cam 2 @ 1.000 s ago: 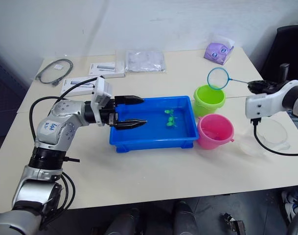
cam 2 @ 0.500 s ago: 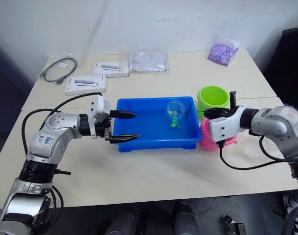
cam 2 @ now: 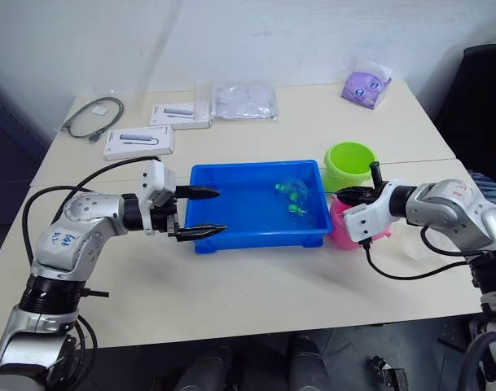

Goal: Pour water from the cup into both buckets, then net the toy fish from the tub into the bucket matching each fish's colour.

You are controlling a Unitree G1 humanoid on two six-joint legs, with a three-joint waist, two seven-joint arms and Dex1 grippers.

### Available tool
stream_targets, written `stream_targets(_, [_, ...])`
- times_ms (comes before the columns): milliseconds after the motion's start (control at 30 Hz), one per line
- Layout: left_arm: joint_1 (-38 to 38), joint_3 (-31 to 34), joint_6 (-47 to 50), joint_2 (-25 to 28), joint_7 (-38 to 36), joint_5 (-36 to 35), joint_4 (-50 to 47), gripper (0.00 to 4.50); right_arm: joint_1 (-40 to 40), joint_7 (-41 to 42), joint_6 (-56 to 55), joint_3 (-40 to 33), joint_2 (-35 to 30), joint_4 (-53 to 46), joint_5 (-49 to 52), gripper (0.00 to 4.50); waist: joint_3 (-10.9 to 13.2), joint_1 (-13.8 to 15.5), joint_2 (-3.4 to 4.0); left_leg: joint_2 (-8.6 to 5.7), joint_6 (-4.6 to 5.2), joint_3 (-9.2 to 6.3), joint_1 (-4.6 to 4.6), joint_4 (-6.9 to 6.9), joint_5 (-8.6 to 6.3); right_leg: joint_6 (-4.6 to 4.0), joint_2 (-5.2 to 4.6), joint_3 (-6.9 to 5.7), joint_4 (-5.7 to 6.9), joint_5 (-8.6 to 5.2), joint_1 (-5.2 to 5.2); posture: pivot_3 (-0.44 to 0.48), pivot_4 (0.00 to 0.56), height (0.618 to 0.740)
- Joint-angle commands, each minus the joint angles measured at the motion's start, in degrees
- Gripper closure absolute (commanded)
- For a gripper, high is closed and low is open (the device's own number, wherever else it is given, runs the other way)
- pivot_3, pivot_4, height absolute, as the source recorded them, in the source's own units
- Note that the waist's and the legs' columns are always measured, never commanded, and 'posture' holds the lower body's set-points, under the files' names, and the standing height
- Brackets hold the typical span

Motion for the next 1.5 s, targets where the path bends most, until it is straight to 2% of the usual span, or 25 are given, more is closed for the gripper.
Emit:
stream_targets(33, [-0.72, 1.38, -0.16, 0.47, 0.30, -0.98, -1.44, 0.01, -0.25, 0.28, -2.65, -0.65, -2.41, -0.98, 0.48, 4.50, 0.00, 0.01, 0.00, 0.00, 0.00, -0.01, 0.00, 0.00, 0.00, 0.00, 0.00, -0.01, 0.00, 0.00, 0.00, 0.000, 0.150, 0.735])
stream_targets(233, [-1.07, 0.95, -0.77, -0.02, 0.40, -0.80, -1.02, 0.01, 3.67, 7.44, -0.52, -1.11, -5.44, -7.32, 8.98, 4.50, 0.00, -0.01, 0.00, 0.02, 0.00, -0.06, 0.00, 0.01, 0.00, 0.00, 0.01, -0.07, -0.04, 0.00, 0.05, 0.000, 0.150, 0.735])
stream_targets(367, [-1.42, 0.61, -1.24, -0.62, 0.54, -0.57, -0.45, 0.01, 8.15, 11.39, 8.25, -3.32, -4.67, -14.09, 17.23, 4.50, 0.00, 0.01, 0.00, 0.02, 0.00, -0.06, 0.00, 0.02, 0.00, 0.00, 0.00, -0.08, -0.01, 0.00, 0.05, 0.000, 0.150, 0.735])
stream_targets(567, [-2.16, -0.10, -1.90, -1.44, -0.03, -0.31, 0.44, 0.01, 10.24, 14.06, 12.83, -4.53, -5.36, -14.70, 18.80, 4.50, 0.00, 0.21, 0.00, 0.02, 0.00, -0.09, 0.00, 0.04, 0.00, 0.00, -0.01, -0.10, -0.02, 0.00, 0.07, 0.000, 0.150, 0.735])
stream_targets(733, [-2.85, -0.56, -2.71, -0.88, -1.42, 0.05, 1.85, 0.01, 14.70, 18.51, 17.08, -5.36, -5.69, -17.13, 24.55, 4.50, 0.00, 0.33, 0.00, 0.01, 0.00, -0.10, 0.00, 0.03, 0.00, 0.00, -0.01, -0.14, -0.04, 0.00, 0.08, 0.000, 0.150, 0.735])
stream_targets(800, [-2.92, -0.54, -2.78, -0.63, -1.84, 0.00, 2.10, 0.01, 17.03, 20.45, 22.73, -6.78, -4.74, -19.68, 29.60, 4.50, 0.00, 0.48, 0.00, 0.00, 0.00, -0.12, 0.00, 0.05, 0.00, 0.00, -0.03, -0.16, -0.04, 0.00, 0.11, 0.000, 0.150, 0.735])
stream_targets(933, [-3.00, -0.07, -1.52, 0.06, -3.38, -1.32, 2.13, 0.01, 21.51, 22.84, 46.05, -10.68, -1.79, -29.37, 45.65, 4.50, 0.00, 0.83, -0.01, 0.02, 0.00, -0.15, -0.01, 0.09, 0.00, 0.00, -0.02, -0.19, -0.02, 0.00, 0.13, 0.000, 0.150, 0.735])
stream_targets(1033, [-3.41, -0.27, -1.82, -0.30, -3.65, -1.29, 2.34, 0.01, 22.46, 20.56, 62.78, -14.82, 0.22, -33.87, 56.14, 4.50, 0.00, 1.34, 0.00, 0.02, 0.00, -0.17, 0.00, 0.12, 0.00, 0.00, -0.04, -0.18, 0.02, 0.00, 0.13, 0.000, 0.150, 0.735])
stream_targets(1233, [-5.91, -0.07, -1.90, -2.76, -3.53, -2.39, 4.02, 0.01, 25.67, 11.29, 84.26, -25.64, 4.23, -42.59, 68.37, 4.50, 0.00, 2.03, -0.01, -0.02, -0.01, -0.30, -0.04, 0.16, 0.00, 0.00, -0.09, -0.22, -0.02, 0.00, 0.17, 0.000, 0.150, 0.735])
stream_targets(1367, [-9.09, -0.13, -1.79, -4.93, -4.03, -3.13, 6.75, 0.01, 27.53, 4.61, 93.19, -35.25, 5.03, -48.16, 73.60, 4.50, 0.00, 2.12, -0.01, -0.06, 0.00, -0.28, -0.06, 0.15, 0.00, 0.01, -0.10, -0.25, 0.01, 0.01, 0.15, 0.000, 0.150, 0.735])
stream_targets(1500, [-12.20, -1.25, -2.56, -7.76, -4.78, -2.84, 9.92, 0.01, 29.24, -0.79, 94.09, -41.23, 2.59, -49.65, 67.82, 4.50, 0.00, 2.16, -0.01, -0.06, 0.00, -0.24, -0.04, 0.15, 0.00, 0.01, -0.07, -0.24, 0.02, 0.01, 0.15, 0.000, 0.150, 0.735])
